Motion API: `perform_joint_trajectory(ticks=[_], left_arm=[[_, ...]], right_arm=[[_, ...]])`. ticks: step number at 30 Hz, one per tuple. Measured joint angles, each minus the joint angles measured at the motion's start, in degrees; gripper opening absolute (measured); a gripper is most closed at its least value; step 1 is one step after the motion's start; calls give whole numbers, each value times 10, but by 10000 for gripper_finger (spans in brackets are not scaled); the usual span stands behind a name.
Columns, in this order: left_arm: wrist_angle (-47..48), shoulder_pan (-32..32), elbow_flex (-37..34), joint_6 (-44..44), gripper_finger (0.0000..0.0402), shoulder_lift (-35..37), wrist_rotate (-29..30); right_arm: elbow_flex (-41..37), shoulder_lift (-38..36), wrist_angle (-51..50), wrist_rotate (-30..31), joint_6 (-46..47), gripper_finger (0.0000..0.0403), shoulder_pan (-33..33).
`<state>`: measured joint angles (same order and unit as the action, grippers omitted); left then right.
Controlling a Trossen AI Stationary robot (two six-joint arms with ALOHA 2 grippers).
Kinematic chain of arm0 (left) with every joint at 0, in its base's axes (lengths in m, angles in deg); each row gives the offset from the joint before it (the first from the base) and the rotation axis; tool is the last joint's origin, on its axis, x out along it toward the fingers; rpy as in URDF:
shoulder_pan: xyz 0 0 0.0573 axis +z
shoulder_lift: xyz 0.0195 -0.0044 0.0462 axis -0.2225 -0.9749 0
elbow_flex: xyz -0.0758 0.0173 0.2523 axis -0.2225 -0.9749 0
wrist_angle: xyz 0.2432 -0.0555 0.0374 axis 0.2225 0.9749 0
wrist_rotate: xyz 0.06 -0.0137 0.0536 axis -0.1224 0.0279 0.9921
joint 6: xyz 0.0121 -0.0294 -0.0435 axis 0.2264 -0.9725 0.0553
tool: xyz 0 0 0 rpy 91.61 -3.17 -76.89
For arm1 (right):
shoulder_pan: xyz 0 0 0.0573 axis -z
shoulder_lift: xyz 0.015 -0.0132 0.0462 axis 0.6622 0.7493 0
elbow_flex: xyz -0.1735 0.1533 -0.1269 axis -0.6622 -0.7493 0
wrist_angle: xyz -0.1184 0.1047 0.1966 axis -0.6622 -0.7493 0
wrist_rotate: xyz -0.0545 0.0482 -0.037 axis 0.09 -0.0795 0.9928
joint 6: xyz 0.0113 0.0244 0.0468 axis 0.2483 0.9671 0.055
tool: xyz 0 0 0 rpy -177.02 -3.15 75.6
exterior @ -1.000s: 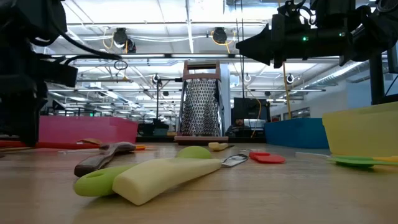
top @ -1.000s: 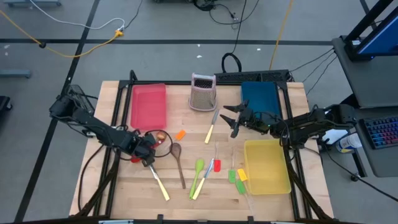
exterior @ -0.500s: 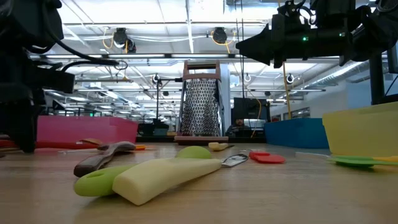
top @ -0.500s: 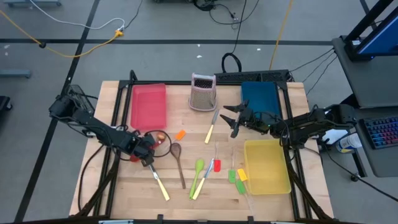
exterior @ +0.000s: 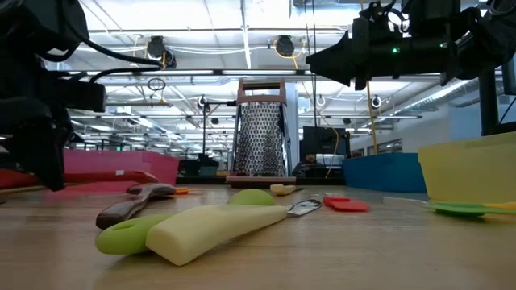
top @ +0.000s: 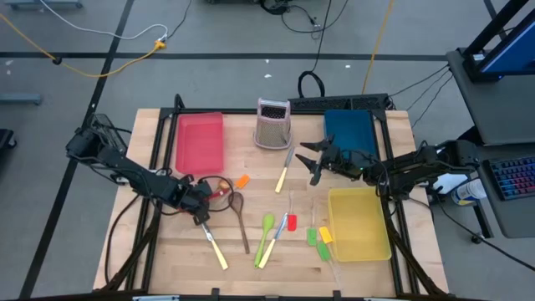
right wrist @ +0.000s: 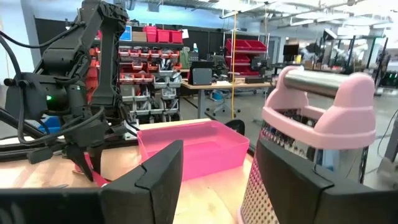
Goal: Pick & Place Kitchen Items
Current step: Put the red serving spoon into the pink bin
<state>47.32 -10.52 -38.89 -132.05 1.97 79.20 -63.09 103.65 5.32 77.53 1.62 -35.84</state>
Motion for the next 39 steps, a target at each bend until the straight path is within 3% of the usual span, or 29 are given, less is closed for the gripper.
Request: perform_joint_trajectory(ticks=[5, 12, 39], left_arm=[[1, 2, 1, 5, 20, 0, 3], [1, 6, 2, 4, 43, 0, 3], [-25, 6, -26, -24, 53, 2, -19]], right_arm=[[0, 0, -14, 0, 16, 196, 0], [0, 0, -21, 0, 35, 196, 0], [-1, 0, -28, 0, 35, 196, -1]])
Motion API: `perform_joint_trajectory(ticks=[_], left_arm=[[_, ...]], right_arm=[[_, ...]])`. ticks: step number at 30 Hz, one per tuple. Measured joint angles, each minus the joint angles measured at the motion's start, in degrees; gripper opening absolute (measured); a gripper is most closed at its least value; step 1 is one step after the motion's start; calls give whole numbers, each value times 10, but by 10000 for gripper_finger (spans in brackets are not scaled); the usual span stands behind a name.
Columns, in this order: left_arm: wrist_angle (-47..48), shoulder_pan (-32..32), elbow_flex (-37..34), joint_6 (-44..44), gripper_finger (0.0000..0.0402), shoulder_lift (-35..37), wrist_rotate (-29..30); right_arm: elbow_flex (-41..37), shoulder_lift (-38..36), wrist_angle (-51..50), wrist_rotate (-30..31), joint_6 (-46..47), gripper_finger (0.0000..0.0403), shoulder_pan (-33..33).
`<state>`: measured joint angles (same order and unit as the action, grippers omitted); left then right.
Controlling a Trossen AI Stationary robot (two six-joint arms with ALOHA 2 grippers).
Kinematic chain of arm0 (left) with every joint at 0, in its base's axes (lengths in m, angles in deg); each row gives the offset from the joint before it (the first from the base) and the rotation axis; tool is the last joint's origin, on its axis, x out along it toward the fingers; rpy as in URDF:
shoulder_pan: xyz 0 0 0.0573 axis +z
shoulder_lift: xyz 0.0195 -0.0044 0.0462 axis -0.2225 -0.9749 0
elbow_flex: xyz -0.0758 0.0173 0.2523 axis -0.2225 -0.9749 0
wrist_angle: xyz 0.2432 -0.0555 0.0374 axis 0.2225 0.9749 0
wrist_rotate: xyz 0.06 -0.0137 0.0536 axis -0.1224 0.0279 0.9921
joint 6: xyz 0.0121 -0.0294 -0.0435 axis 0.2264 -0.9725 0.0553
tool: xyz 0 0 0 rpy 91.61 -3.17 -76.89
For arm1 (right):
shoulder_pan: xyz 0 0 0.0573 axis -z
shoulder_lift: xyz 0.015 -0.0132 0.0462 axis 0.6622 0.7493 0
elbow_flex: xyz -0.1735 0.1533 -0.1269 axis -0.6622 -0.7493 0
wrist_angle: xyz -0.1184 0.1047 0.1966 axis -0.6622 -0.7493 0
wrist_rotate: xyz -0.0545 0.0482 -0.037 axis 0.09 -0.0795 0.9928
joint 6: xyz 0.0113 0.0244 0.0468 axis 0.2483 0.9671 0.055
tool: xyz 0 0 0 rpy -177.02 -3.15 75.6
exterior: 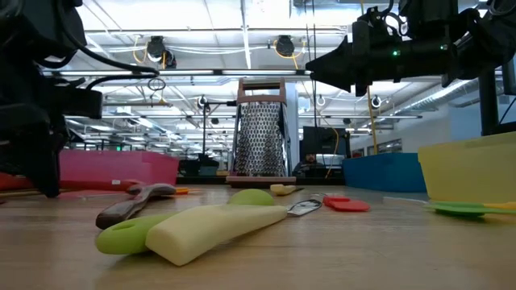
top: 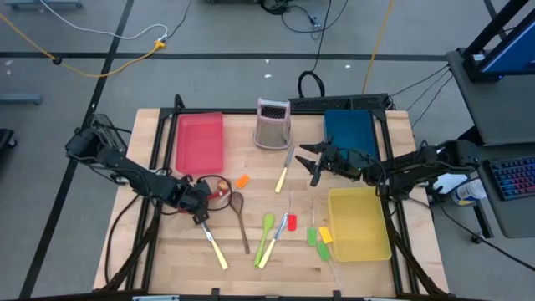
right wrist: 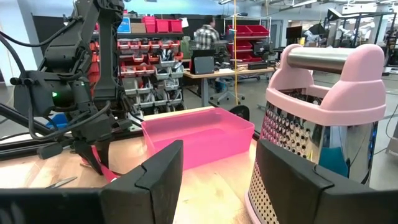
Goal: Pick & Place Kitchen Items
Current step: Put the red serving spoon into the pink bin
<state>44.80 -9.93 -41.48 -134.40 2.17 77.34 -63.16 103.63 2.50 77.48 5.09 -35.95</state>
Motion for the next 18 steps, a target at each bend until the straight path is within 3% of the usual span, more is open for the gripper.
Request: perform_joint_trajectory(ticks=[8, 18], left_arm=[[0, 0, -1, 6, 80, -1, 0], [1, -1, 2, 16, 52, -1, 1]], right_arm=[[0, 0, 0, 0, 0, 196, 0], [0, 0, 0, 0, 0, 196, 0]])
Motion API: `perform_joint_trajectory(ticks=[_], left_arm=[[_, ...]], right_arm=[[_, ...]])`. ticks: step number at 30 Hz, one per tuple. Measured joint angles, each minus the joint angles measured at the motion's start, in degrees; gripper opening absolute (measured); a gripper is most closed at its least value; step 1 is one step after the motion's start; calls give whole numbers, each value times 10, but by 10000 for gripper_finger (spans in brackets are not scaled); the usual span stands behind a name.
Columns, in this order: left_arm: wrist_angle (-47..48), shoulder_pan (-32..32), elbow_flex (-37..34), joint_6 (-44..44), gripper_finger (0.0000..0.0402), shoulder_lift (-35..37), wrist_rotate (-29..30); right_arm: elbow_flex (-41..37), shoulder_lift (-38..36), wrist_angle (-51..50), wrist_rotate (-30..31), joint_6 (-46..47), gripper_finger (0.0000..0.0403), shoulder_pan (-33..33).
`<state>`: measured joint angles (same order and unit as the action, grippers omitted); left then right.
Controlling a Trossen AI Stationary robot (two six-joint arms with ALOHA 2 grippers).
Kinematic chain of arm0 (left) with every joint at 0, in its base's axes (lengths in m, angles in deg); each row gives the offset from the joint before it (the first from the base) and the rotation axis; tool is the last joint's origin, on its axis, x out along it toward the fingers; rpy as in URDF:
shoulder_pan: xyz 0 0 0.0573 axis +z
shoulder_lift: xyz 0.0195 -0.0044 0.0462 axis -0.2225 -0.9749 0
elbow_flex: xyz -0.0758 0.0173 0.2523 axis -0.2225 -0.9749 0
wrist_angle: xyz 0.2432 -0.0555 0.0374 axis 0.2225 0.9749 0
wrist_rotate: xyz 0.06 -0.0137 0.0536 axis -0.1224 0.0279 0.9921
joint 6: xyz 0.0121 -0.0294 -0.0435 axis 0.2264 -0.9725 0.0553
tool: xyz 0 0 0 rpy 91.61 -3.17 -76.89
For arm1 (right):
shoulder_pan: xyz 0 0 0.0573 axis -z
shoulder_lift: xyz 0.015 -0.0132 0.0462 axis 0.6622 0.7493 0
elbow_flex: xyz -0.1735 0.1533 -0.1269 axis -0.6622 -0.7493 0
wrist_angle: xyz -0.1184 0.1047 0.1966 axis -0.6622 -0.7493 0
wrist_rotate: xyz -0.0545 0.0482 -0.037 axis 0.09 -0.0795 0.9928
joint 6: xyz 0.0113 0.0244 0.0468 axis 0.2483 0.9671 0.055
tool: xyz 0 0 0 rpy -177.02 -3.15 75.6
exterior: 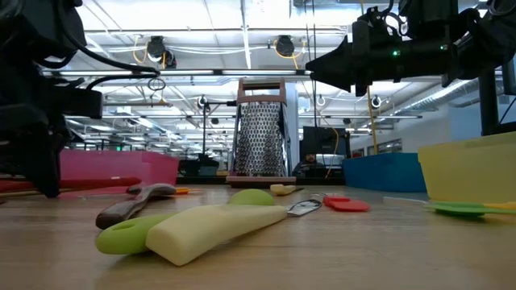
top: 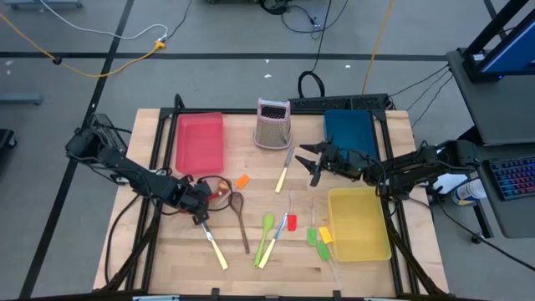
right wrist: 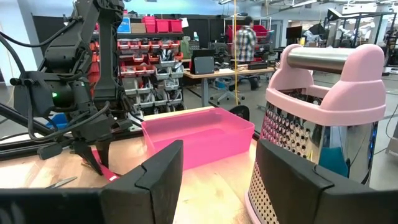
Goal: Pick & Place Kitchen Items
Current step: Put the red serving spoon into the pink bin
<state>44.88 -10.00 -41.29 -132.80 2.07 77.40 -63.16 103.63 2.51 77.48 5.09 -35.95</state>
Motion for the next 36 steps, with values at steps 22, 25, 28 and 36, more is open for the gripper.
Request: perform_joint_trajectory(ticks=[22, 25, 28, 36], left_arm=[[2, -1, 9, 22, 101, -1, -2], [3, -1, 9, 22, 102, -1, -2], [2, -1, 9, 22, 102, -1, -2], [-13, -1, 10, 26, 102, 0, -2]], right_arm=[[0, 0, 0, 0, 0, 196, 0], [0, 0, 0, 0, 0, 196, 0], [0, 0, 0, 0, 0, 196, 0], [0, 0, 0, 0, 0, 196, 0]])
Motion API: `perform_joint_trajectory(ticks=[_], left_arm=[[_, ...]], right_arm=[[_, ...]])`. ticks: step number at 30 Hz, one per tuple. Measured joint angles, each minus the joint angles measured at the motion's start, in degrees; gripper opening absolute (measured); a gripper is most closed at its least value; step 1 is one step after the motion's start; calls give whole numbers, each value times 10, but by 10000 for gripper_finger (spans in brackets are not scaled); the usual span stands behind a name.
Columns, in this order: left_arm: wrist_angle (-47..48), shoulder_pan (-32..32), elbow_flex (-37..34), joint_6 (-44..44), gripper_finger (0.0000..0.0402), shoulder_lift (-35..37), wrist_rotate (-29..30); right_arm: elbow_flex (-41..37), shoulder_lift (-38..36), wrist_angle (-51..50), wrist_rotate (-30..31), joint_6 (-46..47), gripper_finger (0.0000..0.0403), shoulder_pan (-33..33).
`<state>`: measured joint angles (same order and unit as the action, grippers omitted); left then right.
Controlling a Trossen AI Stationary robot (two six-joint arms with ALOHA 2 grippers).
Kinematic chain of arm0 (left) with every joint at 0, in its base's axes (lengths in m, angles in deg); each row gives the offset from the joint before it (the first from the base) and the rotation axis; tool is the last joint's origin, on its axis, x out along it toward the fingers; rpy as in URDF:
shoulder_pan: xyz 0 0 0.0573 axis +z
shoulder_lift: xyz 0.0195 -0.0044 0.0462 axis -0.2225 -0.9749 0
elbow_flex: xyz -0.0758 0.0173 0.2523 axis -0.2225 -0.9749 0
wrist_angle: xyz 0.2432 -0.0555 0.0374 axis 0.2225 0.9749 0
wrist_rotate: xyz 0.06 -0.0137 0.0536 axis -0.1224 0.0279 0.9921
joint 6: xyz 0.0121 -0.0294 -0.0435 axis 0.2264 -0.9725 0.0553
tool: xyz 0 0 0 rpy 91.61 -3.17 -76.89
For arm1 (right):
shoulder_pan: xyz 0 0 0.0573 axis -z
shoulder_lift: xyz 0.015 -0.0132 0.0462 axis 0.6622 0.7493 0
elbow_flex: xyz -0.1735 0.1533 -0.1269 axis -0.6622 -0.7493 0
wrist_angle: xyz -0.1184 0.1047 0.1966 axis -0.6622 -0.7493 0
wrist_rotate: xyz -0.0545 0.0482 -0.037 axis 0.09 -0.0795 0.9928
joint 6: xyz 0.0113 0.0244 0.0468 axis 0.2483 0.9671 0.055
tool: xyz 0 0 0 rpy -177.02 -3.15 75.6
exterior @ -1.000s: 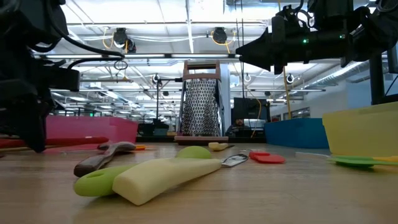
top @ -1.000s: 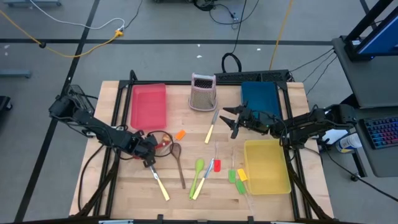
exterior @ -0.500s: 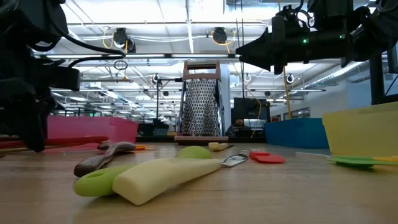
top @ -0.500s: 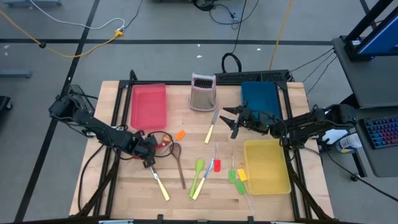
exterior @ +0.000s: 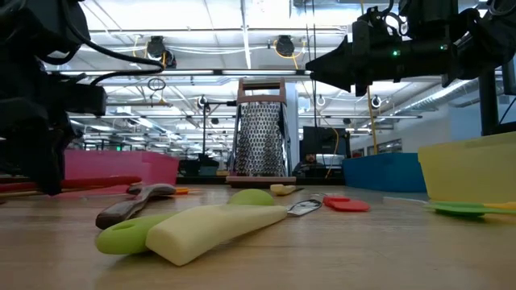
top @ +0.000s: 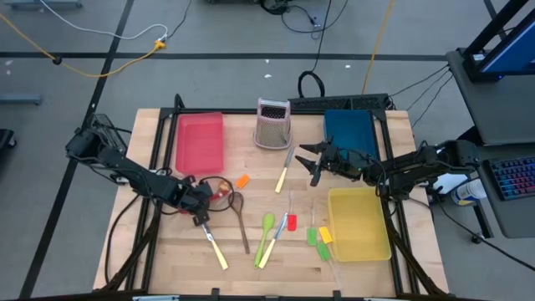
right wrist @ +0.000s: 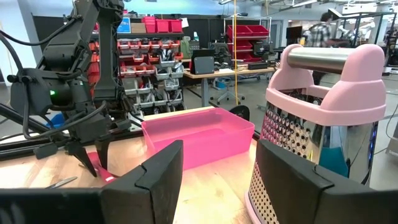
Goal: Pick & Place Kitchen Items
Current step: Put the red serving spoon into the pink bin
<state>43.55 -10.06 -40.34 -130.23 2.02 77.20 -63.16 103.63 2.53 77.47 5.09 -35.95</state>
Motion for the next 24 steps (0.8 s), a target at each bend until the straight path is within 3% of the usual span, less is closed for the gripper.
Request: perform_joint_trajectory(ticks=[13, 24], left_arm=[[5, 0, 2, 5, 97, 0, 0], [22, 0, 41, 70, 11, 0, 3]], right_arm=[[0, 0, 0, 0, 0, 196, 0], [0, 0, 0, 0, 0, 196, 0]])
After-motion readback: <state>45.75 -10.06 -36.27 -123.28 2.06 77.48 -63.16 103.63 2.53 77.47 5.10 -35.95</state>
